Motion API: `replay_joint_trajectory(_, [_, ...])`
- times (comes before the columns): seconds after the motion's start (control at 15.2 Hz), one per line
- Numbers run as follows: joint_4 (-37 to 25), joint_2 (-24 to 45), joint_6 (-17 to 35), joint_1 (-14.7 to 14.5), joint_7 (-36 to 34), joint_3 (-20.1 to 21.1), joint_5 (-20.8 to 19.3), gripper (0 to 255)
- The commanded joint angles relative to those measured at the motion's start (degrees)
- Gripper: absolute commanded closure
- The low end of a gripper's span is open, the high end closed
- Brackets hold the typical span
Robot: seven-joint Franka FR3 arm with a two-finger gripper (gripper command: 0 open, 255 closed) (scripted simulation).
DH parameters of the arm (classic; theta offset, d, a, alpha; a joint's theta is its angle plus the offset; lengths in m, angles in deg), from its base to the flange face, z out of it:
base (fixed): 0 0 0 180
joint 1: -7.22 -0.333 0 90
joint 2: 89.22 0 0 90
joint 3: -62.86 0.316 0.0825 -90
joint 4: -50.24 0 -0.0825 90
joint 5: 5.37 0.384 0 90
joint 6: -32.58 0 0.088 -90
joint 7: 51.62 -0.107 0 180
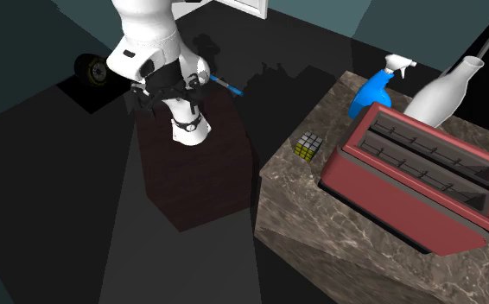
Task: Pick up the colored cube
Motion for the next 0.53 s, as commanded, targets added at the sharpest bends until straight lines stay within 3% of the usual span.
replay_joint_trajectory(0.0, [0.0, 0.0, 0.0, 0.0, 0.0, 0.0, 0.0, 0])
replay_joint_trajectory(0.46, [0.03, 5.91, 5.44, -3.64, -5.85, 6.5, 5.45, 0])
